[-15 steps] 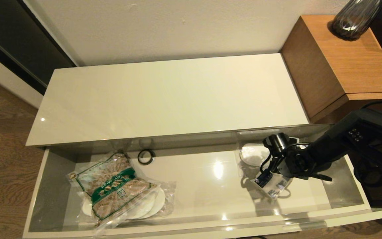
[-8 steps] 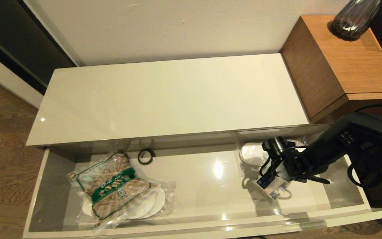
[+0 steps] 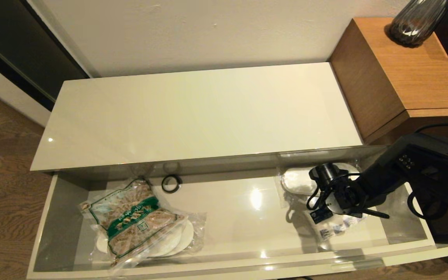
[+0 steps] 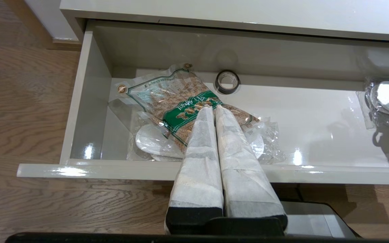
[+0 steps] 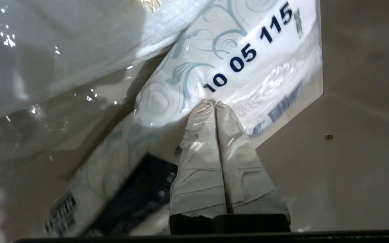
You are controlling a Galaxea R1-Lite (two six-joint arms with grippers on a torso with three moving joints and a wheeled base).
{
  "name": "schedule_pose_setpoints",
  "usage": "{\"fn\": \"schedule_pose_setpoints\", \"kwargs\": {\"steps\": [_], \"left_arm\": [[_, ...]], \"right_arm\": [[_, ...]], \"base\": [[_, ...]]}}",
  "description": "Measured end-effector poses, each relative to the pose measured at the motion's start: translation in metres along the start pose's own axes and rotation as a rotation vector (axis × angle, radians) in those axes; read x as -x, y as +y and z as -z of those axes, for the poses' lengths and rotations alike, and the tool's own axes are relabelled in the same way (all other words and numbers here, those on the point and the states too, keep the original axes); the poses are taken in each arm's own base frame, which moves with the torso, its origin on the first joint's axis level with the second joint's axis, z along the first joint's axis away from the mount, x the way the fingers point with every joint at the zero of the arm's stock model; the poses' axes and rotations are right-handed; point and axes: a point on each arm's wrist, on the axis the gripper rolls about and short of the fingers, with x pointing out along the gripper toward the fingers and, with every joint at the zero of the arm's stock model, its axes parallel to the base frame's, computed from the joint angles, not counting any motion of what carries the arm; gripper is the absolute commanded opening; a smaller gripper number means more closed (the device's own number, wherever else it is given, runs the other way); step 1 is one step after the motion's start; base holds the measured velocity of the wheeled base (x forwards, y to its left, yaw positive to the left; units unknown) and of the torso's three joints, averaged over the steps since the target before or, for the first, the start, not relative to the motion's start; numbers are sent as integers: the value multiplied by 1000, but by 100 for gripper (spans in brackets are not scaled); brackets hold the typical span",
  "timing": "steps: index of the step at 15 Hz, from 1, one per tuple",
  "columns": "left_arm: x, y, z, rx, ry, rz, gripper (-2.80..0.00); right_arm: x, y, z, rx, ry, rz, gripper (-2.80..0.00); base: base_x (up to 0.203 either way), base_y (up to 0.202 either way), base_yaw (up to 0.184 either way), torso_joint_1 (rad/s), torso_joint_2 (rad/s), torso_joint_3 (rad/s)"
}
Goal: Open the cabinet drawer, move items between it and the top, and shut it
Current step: Take out the disposable slippers from the drawer
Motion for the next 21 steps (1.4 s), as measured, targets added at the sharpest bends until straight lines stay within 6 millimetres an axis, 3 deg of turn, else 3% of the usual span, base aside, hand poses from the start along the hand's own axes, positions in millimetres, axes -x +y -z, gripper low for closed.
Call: {"fn": "schedule_pose_setpoints", "kwargs": {"steps": [8, 9, 15, 21], "left_arm": [[0, 0, 0, 0, 0, 0, -280], [0, 0, 0, 0, 0, 0, -280], [0, 0, 0, 0, 0, 0, -280], [0, 0, 0, 0, 0, 0, -280]], "right_arm": [[36, -21, -21, 24, 33, -12, -280], [37, -22, -21, 26, 34, -13, 0], [34, -11, -37, 2, -7, -24, 0], [23, -4, -31, 51, 9, -13, 0]], "base": [[0, 0, 0, 0, 0, 0], [0, 0, 0, 0, 0, 0], [0, 0, 0, 0, 0, 0], [0, 0, 0, 0, 0, 0]]}}
